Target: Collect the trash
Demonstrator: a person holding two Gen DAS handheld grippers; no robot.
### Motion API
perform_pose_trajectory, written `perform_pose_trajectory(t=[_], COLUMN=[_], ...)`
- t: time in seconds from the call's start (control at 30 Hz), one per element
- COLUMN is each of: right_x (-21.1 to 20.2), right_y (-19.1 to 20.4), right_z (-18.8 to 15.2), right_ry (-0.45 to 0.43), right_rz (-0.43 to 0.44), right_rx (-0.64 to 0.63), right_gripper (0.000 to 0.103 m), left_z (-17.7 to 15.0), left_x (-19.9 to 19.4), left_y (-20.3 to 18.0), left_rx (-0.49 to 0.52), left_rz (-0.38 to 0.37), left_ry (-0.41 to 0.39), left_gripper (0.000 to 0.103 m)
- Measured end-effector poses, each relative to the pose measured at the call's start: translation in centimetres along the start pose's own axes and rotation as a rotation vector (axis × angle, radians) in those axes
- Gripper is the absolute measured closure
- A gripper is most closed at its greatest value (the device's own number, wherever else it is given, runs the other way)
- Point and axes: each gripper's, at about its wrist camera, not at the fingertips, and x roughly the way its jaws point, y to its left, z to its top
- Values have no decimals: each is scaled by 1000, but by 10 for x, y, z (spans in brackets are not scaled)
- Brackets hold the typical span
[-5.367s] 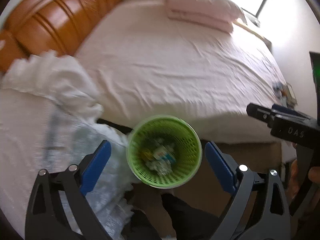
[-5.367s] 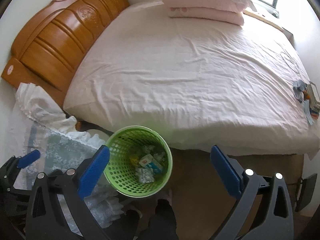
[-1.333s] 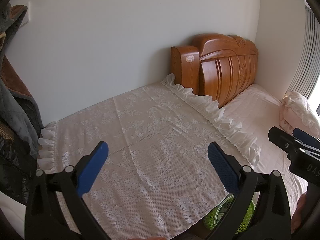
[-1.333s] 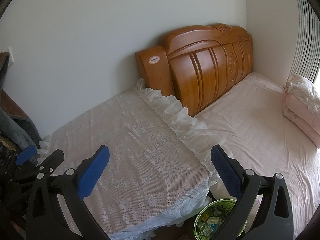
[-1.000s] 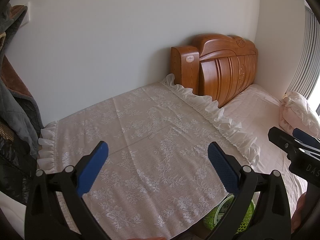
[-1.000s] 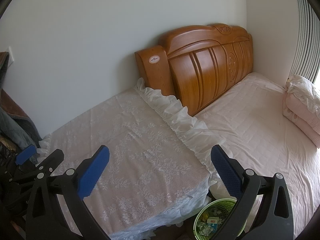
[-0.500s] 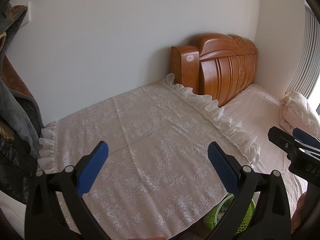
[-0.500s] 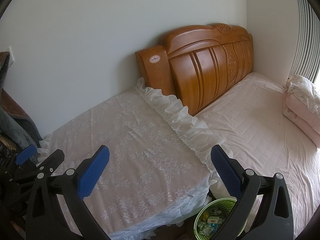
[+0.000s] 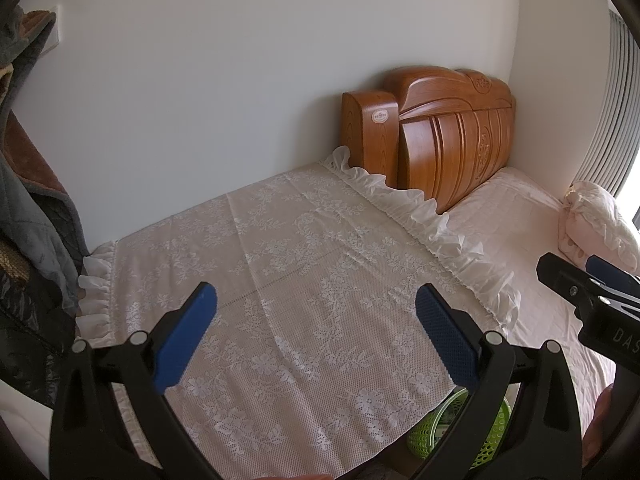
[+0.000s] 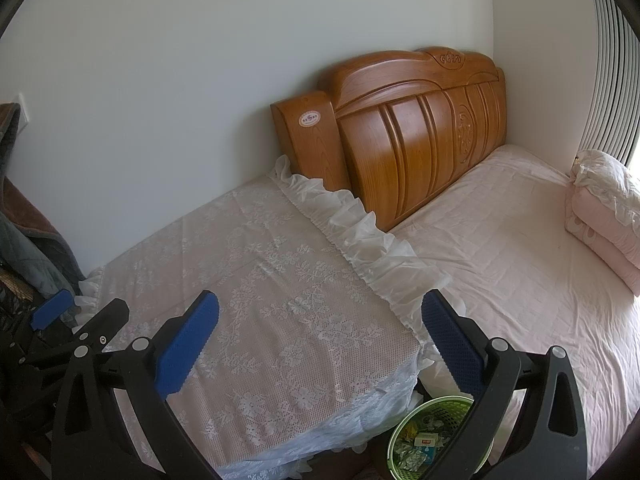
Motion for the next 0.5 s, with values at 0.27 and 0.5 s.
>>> perform_pose_trajectory(t=[0.27, 0.5], right_x=[1, -1], right_y=[0, 0], right_z=[1, -3], right_ry=[0, 7], right_rz=[1, 7], right_rx=[0, -2], right_gripper=[2, 2], left_z=[-4, -5], left_x=[-1, 0], left_y=[2, 1], left_rx=[-6, -4], left_rz=[5, 5], left_ry=[6, 13], left_gripper=[8, 8])
